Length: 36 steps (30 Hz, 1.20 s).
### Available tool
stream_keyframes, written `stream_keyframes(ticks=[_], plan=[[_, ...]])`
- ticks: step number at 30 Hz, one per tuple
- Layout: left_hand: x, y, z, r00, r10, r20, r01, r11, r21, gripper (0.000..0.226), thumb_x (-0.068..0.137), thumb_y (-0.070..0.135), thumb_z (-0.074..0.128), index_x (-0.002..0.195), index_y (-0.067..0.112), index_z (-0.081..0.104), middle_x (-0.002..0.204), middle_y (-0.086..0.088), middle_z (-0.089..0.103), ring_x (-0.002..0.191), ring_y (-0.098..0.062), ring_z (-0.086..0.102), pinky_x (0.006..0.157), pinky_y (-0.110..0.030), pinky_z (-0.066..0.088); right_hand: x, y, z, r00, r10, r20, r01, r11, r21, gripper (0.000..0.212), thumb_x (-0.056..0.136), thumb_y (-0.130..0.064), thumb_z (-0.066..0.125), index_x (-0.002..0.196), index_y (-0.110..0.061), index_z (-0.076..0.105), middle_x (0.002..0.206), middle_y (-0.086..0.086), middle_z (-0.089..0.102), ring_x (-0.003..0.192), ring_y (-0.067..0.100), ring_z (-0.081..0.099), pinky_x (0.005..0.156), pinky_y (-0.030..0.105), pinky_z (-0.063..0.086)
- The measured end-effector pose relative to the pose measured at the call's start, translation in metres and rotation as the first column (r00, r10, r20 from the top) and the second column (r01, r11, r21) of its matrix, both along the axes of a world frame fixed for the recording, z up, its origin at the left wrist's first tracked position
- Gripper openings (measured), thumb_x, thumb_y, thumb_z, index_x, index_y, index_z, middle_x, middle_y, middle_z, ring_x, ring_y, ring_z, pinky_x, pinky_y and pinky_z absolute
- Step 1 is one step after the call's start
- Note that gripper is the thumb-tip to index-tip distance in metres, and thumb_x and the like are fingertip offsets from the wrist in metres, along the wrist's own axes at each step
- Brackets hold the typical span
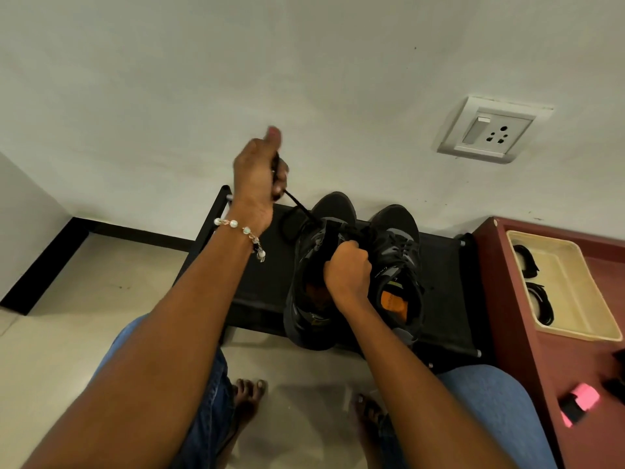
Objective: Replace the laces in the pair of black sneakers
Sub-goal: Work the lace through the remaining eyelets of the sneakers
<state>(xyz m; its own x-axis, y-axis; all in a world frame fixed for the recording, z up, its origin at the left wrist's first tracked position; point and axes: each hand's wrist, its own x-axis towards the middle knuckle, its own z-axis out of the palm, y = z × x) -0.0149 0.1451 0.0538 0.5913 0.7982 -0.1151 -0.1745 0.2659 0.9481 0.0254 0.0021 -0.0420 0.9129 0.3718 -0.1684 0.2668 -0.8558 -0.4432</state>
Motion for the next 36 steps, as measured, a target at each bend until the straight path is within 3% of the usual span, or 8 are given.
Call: stream_keyframes(ticks=[4, 7, 12, 20, 25, 30, 33, 36], plan=[[0.007, -0.008, -0.032, 0.815, 0.090, -0.572, 0.365, 0.688, 0.628, 0.037, 0.081, 0.037, 0.075, 0.094, 0.017, 0.047, 0.077, -0.001, 0.060, 0.067, -0.018, 0.060, 0.063, -0.036, 0.052, -0.001, 0.002, -0.001, 1.000, 0.006, 0.012, -0.006, 1.000, -0.010, 0.043, 0.096, -0.017, 0.056, 0.129, 0.009, 0.045, 0.118, 0.023, 0.060, 0.106, 0.036, 0.062, 0.077, 0.037, 0.053], [0.006, -0.013, -0.048, 0.652, 0.123, -0.749, 0.630, 0.463, 0.624, 0.036, 0.081, 0.032, 0.074, 0.109, 0.022, 0.054, 0.094, -0.004, 0.067, 0.089, -0.025, 0.064, 0.079, -0.042, 0.054, -0.001, 0.001, -0.001, 1.000, 0.011, 0.011, -0.011, 1.000, -0.016, 0.044, 0.096, -0.017, 0.056, 0.130, 0.008, 0.044, 0.120, 0.023, 0.059, 0.107, 0.035, 0.061, 0.079, 0.036, 0.053], [0.008, -0.021, -0.056, 0.528, 0.171, -0.832, 0.738, 0.392, 0.549, 0.023, 0.086, 0.033, 0.071, 0.103, 0.019, 0.073, 0.104, -0.006, 0.067, 0.094, -0.027, 0.065, 0.078, -0.037, 0.053, 0.000, 0.001, -0.002, 1.000, 0.018, 0.022, -0.017, 1.000, -0.023, 0.044, 0.096, -0.017, 0.057, 0.130, 0.008, 0.045, 0.120, 0.023, 0.060, 0.105, 0.034, 0.063, 0.078, 0.035, 0.054], [0.012, -0.018, -0.062, 0.617, 0.011, -0.787, 0.564, 0.691, 0.452, 0.018, 0.090, 0.022, 0.065, 0.089, 0.007, 0.074, 0.090, -0.008, 0.071, 0.086, -0.024, 0.066, 0.078, -0.031, 0.051, 0.001, 0.001, -0.004, 1.000, 0.019, 0.012, -0.019, 1.000, -0.010, 0.049, 0.094, -0.017, 0.061, 0.131, 0.010, 0.043, 0.123, 0.024, 0.058, 0.110, 0.035, 0.061, 0.082, 0.037, 0.054], [0.013, -0.017, -0.047, 0.819, -0.143, -0.555, 0.244, 0.963, 0.113, 0.020, 0.092, 0.012, 0.056, 0.078, 0.014, 0.071, 0.092, -0.003, 0.071, 0.084, -0.015, 0.062, 0.065, -0.024, 0.046, 0.002, 0.001, -0.006, 1.000, 0.009, 0.018, -0.009, 1.000, -0.006, 0.045, 0.095, -0.016, 0.057, 0.130, 0.010, 0.044, 0.121, 0.024, 0.058, 0.109, 0.036, 0.060, 0.082, 0.037, 0.054], [0.010, -0.012, -0.027, 0.996, -0.063, -0.066, 0.047, 0.972, -0.229, 0.026, 0.098, 0.007, 0.037, 0.079, 0.016, 0.052, 0.069, -0.001, 0.069, 0.068, -0.020, 0.067, 0.056, -0.027, 0.038, 0.000, 0.002, -0.008, 0.999, 0.023, 0.034, -0.022, 1.000, -0.010, 0.049, 0.096, -0.015, 0.056, 0.134, 0.011, 0.040, 0.122, 0.025, 0.058, 0.109, 0.036, 0.061, 0.084, 0.039, 0.056], [0.004, -0.001, -0.008, 0.955, 0.094, 0.283, 0.041, 0.899, -0.436, 0.025, 0.098, 0.011, 0.037, 0.074, 0.015, 0.045, 0.055, 0.000, 0.047, 0.043, -0.013, 0.040, 0.057, -0.028, 0.047, 0.000, 0.003, -0.009, 0.999, 0.026, 0.040, -0.025, 0.999, -0.020, 0.054, 0.095, -0.017, 0.059, 0.136, 0.011, 0.038, 0.125, 0.025, 0.057, 0.111, 0.035, 0.060, 0.086, 0.037, 0.056], [-0.002, 0.008, 0.001, 0.982, 0.051, 0.184, 0.012, 0.946, -0.325, 0.027, 0.098, 0.025, 0.047, 0.073, 0.016, 0.044, 0.049, 0.002, 0.035, 0.039, -0.010, 0.023, 0.041, -0.020, 0.029, 0.000, 0.003, -0.011, 0.999, 0.029, 0.044, -0.028, 0.999, -0.024, 0.054, 0.095, -0.017, 0.059, 0.136, 0.012, 0.038, 0.125, 0.025, 0.057, 0.111, 0.035, 0.060, 0.086, 0.038, 0.056]])
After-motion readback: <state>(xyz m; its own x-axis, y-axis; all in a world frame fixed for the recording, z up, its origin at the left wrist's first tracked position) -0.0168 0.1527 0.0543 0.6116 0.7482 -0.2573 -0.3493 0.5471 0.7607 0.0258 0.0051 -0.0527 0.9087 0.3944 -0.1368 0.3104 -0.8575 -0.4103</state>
